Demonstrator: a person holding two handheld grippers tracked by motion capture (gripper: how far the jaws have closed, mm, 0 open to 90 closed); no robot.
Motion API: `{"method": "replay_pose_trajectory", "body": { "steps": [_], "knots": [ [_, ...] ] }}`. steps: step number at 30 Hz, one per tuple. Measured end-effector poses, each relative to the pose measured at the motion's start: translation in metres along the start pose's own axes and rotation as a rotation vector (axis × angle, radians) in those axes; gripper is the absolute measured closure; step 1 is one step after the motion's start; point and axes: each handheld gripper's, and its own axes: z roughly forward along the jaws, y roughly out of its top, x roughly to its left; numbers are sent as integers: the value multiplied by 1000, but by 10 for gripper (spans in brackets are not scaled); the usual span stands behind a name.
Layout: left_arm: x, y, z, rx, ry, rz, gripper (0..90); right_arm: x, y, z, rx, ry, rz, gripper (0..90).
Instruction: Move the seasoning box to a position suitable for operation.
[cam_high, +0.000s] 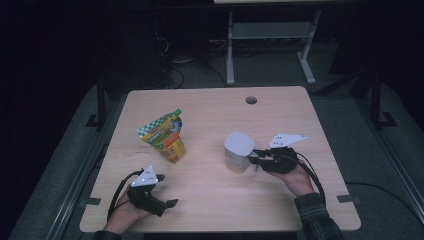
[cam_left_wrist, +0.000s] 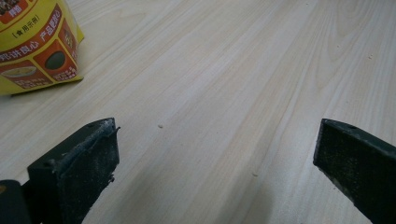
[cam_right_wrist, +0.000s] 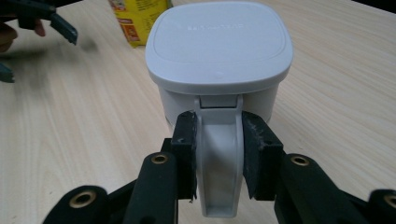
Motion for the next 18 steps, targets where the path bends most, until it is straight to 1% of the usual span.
{"method": "replay_pose_trajectory", "body": {
  "steps": [1,2,4,10,12,13,15,17,18],
  "knots": [
    [0,0,0,0,-1,-1,0,2,0,-1,5,5,3,682],
    [0,0,0,-2,-1,-1,0,5,1,-1,4,13,-6,682],
    [0,0,0,-2,-1,-2,0,6,1,-1,3,17,-9,682],
    [0,0,0,-4,-3,-2,0,15,1,-2,5,45,-29,682],
    [0,0,0,-4,-3,-2,0,17,0,-2,0,50,-29,682],
    [0,0,0,-4,-4,-1,0,19,-2,-2,-2,64,-26,681],
    [-1,0,0,-4,-4,-1,0,23,-3,-3,-1,70,-42,682],
    [-1,0,0,-4,-4,-1,0,24,-2,-3,0,73,-46,682],
    [-1,0,0,-3,-5,1,0,28,-3,-4,2,84,-57,682]
  ]
}}
